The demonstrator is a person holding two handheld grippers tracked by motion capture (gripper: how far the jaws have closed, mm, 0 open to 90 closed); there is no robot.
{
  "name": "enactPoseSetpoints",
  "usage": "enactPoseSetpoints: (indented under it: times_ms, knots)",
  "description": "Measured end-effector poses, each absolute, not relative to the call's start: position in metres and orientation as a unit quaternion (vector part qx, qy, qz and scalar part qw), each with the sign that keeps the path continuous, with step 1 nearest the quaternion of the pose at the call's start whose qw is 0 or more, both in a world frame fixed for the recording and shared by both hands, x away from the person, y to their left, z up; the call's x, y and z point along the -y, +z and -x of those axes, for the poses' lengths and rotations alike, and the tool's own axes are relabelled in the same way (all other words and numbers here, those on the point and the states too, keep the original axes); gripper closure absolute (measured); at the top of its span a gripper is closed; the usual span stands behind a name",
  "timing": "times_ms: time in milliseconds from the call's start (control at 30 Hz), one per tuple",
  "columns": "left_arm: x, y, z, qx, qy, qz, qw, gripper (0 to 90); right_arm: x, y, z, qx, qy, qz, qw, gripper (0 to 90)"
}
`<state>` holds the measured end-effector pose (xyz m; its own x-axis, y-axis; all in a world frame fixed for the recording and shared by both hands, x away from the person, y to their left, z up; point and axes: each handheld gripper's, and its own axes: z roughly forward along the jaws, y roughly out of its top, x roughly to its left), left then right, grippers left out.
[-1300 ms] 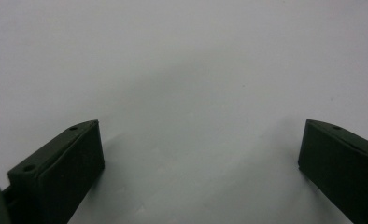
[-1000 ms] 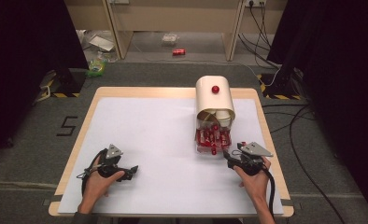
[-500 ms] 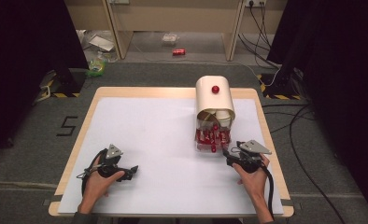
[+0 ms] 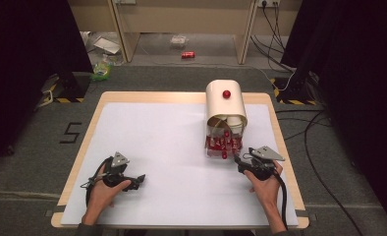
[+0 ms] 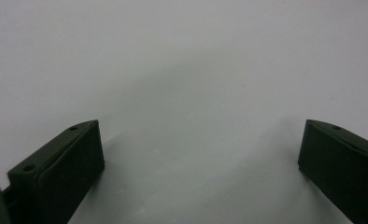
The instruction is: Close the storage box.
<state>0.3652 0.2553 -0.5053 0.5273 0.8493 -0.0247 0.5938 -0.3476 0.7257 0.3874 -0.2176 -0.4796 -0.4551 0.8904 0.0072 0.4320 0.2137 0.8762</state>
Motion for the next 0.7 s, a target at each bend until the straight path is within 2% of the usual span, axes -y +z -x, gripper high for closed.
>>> enactPoseSetpoints:
  times_ms: [700]
  knots:
    - [-0.2552, -0.5053, -0.3652, -0.451, 0.182, -0.8, 0.351, 0.0, 0.2165, -0.4797, -0.3945, -0.734, 0.431, -0.452, 0.268, 32.5]
